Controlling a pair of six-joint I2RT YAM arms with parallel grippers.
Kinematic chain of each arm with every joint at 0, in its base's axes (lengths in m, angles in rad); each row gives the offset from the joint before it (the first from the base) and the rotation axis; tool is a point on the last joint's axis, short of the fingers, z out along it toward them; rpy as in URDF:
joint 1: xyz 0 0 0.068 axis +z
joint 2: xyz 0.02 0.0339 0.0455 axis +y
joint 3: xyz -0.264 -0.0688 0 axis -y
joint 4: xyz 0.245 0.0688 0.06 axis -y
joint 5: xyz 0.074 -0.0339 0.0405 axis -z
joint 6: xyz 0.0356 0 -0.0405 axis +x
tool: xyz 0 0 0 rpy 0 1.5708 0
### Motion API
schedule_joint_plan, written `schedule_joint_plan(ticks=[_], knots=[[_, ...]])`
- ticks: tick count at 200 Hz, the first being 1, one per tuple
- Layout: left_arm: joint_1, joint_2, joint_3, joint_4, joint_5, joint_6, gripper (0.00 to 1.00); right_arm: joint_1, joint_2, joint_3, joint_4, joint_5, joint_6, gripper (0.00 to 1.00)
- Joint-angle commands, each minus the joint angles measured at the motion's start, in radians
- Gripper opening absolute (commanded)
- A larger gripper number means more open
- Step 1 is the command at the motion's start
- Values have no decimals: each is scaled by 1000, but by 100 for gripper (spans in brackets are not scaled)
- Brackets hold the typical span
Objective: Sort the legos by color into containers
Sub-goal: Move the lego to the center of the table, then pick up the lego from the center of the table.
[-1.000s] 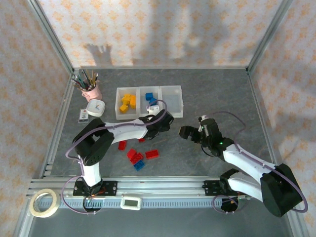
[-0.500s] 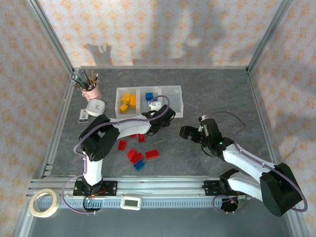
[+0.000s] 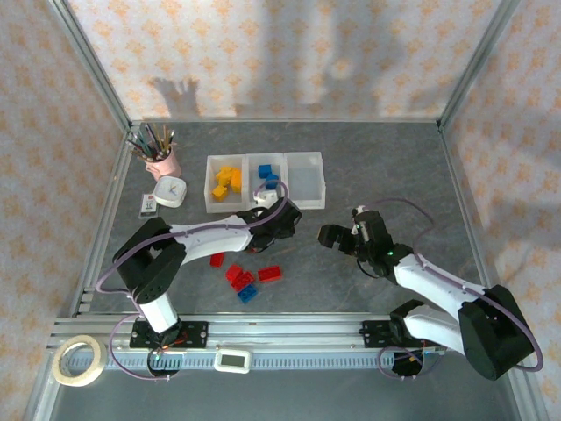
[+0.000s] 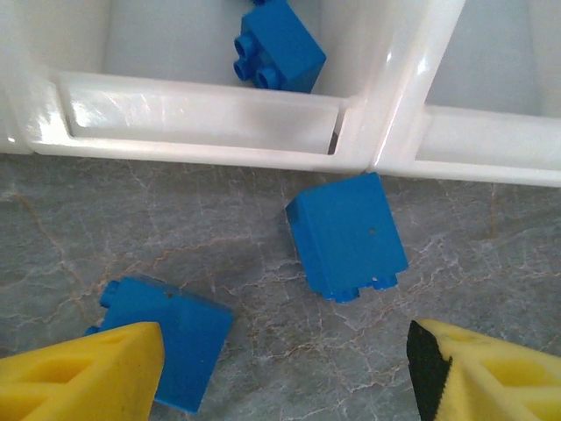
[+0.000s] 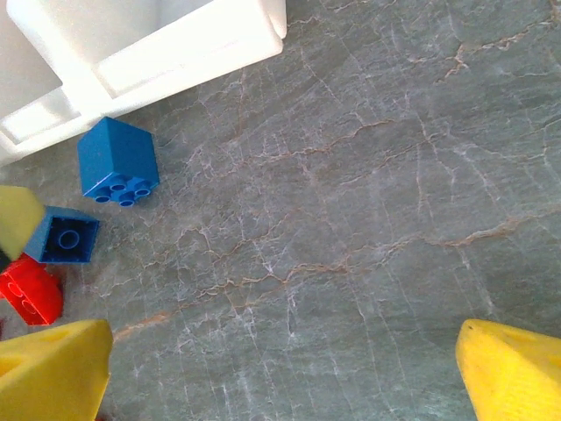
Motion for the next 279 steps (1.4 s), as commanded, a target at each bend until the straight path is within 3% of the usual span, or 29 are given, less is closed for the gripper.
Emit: schedule_joint_plan(ticks=[1, 65, 113, 206, 279], knots=[[5, -25, 0, -77, -86, -18, 77, -8, 0, 25, 29, 6, 0, 100], [76, 34, -2, -41, -20, 46, 78, -8, -32, 12, 10, 20, -1, 100], [83, 84, 2, -31, 28, 85, 76, -8, -30, 12, 8, 24, 1, 100], [89, 54, 0, -40, 36, 129, 48, -8, -30, 22, -3, 22, 3, 100], [89, -104, -4, -76, 15, 136, 44, -7, -63, 73, -41, 7, 7, 100]])
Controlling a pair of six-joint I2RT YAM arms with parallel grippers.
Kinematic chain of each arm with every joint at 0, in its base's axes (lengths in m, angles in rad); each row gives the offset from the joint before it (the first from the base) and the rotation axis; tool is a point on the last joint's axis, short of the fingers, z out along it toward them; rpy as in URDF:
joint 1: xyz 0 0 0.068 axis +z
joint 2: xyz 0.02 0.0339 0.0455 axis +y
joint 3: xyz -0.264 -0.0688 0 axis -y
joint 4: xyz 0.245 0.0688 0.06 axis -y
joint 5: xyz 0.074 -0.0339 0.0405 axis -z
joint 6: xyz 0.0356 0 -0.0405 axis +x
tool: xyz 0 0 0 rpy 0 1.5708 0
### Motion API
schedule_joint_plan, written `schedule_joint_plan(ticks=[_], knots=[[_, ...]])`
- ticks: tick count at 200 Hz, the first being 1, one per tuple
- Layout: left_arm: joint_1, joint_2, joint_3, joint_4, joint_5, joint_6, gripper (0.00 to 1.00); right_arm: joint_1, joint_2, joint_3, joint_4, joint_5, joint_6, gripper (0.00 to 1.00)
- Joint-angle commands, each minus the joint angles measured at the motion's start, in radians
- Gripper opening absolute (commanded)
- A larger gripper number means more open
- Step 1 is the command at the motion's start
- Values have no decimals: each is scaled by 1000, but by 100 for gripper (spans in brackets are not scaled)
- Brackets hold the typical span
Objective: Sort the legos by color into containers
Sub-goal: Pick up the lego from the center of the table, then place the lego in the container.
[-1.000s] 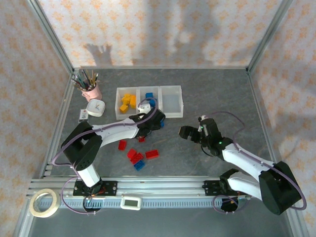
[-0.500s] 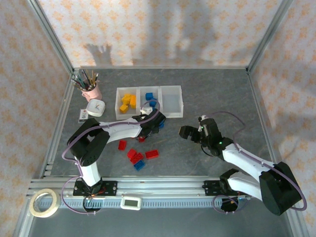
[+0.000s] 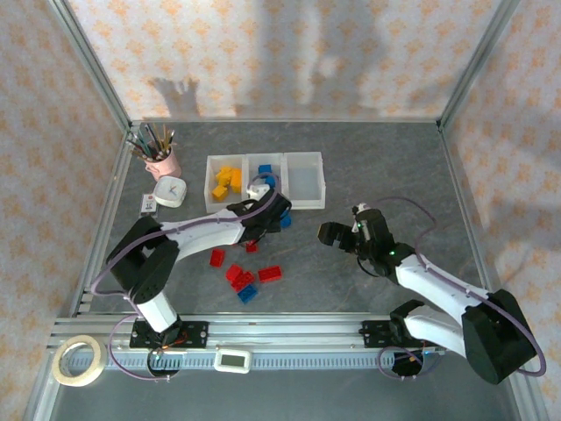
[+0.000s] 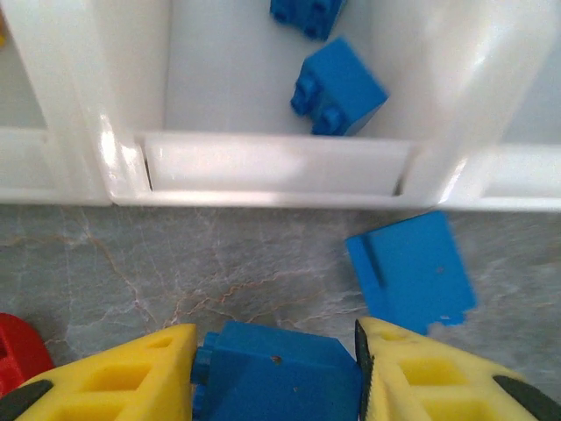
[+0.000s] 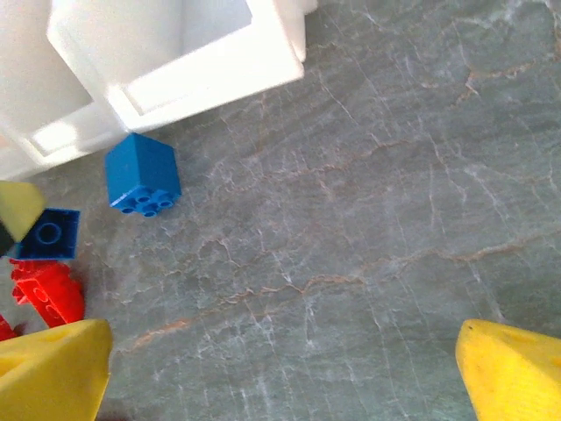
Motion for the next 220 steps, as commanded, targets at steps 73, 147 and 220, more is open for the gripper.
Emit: schedule_joint_plan(ticks=[73, 147, 220], knots=[[89, -125, 90, -15, -68, 70, 43, -8, 7, 114, 14, -39, 24, 100], [180, 130, 329, 3, -65, 103, 43, -7, 103, 158, 66, -43, 21, 100], [203, 277, 504, -91, -79, 132, 69, -8, 108, 199, 9, -26, -13, 100]])
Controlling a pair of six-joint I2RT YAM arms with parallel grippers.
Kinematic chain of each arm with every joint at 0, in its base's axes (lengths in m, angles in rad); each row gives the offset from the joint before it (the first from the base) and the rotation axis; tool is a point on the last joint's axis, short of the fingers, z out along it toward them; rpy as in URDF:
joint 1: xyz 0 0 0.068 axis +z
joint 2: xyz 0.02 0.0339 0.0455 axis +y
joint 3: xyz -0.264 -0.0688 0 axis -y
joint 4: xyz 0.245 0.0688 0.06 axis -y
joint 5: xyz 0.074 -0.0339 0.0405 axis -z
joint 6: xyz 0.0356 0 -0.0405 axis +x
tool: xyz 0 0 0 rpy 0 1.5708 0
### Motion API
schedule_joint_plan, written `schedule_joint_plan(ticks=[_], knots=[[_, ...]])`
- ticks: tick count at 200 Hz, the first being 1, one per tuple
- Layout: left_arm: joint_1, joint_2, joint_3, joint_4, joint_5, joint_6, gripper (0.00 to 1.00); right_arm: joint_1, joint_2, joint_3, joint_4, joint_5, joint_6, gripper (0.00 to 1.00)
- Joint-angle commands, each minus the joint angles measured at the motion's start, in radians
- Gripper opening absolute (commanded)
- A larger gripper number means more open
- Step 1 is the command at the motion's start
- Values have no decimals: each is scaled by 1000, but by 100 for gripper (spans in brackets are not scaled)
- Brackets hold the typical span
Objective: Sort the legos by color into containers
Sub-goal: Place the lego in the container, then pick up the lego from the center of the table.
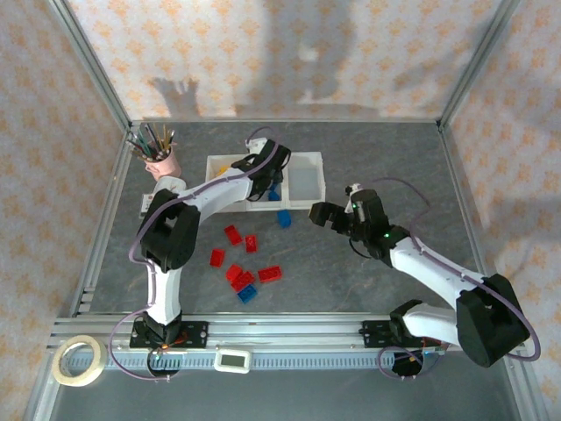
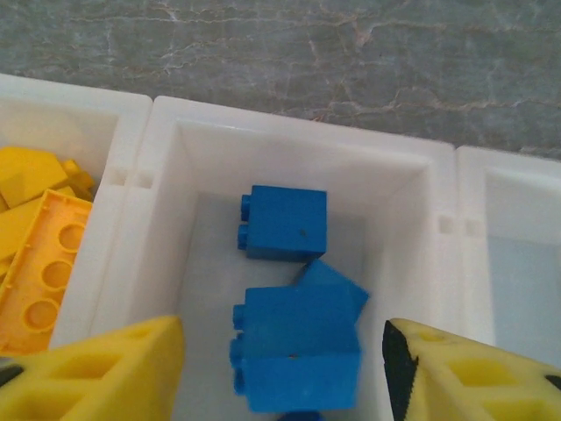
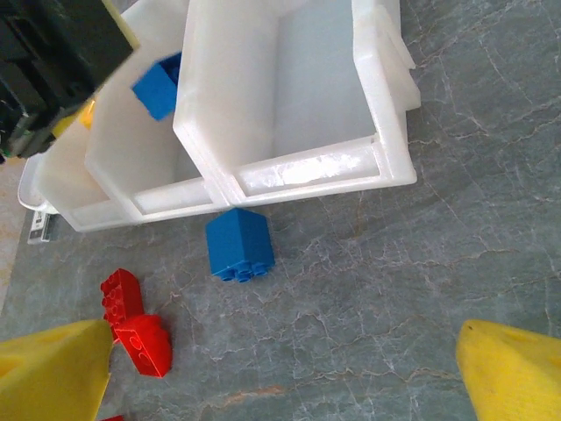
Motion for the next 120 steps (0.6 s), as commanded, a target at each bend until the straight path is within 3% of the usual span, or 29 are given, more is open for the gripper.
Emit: schedule_joint_plan(ticks=[1, 41, 72, 120], knots=[[7, -40, 30, -52, -18, 17, 69, -8, -9, 25, -22, 19, -25, 100], [-28, -180, -92, -24, 69, 5, 72, -9, -31, 2, -50, 46, -31, 100], [-103, -263, -235, 8, 73, -87, 75, -9, -43, -51, -34, 51, -20, 100], [-204, -228, -333, 52, 85, -219, 80, -16, -51, -94, -23, 62, -21, 100]])
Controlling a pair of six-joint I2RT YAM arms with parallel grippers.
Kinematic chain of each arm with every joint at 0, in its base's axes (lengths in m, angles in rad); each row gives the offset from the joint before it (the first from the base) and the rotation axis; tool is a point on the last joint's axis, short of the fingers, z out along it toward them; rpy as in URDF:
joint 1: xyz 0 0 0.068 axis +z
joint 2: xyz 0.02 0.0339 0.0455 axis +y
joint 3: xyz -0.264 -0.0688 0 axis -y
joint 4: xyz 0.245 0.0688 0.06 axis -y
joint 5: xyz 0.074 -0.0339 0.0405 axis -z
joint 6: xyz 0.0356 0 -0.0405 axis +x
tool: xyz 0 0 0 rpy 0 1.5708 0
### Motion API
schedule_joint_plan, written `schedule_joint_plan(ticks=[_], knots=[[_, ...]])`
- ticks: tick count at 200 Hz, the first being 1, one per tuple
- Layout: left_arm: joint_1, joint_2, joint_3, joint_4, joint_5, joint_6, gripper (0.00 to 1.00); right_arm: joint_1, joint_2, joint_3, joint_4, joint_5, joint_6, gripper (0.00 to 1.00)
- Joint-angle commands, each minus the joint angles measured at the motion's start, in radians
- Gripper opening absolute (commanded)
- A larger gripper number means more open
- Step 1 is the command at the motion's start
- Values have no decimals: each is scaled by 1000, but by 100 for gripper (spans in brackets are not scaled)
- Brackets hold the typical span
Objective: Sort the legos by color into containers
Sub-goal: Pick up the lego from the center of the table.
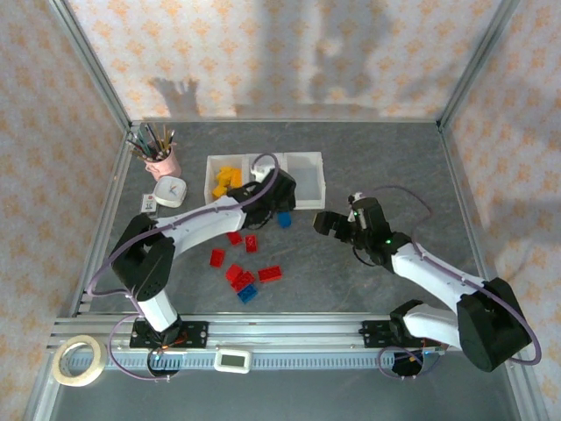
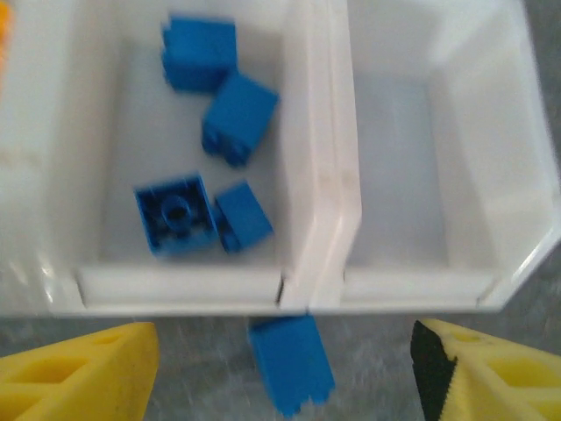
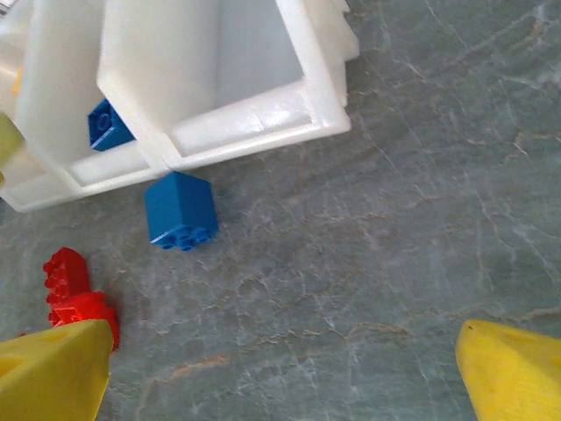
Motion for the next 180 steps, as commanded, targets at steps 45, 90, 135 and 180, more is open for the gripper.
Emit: schedule_joint_plan(ticks=[45, 90, 135, 180], knots=[[-27, 145, -13, 65, -11, -140, 82, -18, -26, -31, 9, 41, -17, 100], [-29, 237, 13, 104, -18, -145, 76, -21, -31, -32, 4, 46, -24, 100], [-28, 254, 15, 109, -27, -136, 52, -22, -34, -37, 3, 45, -21, 100], [-33, 172, -43, 108, -7, -112, 33, -22, -40, -25, -8, 32, -28, 100]])
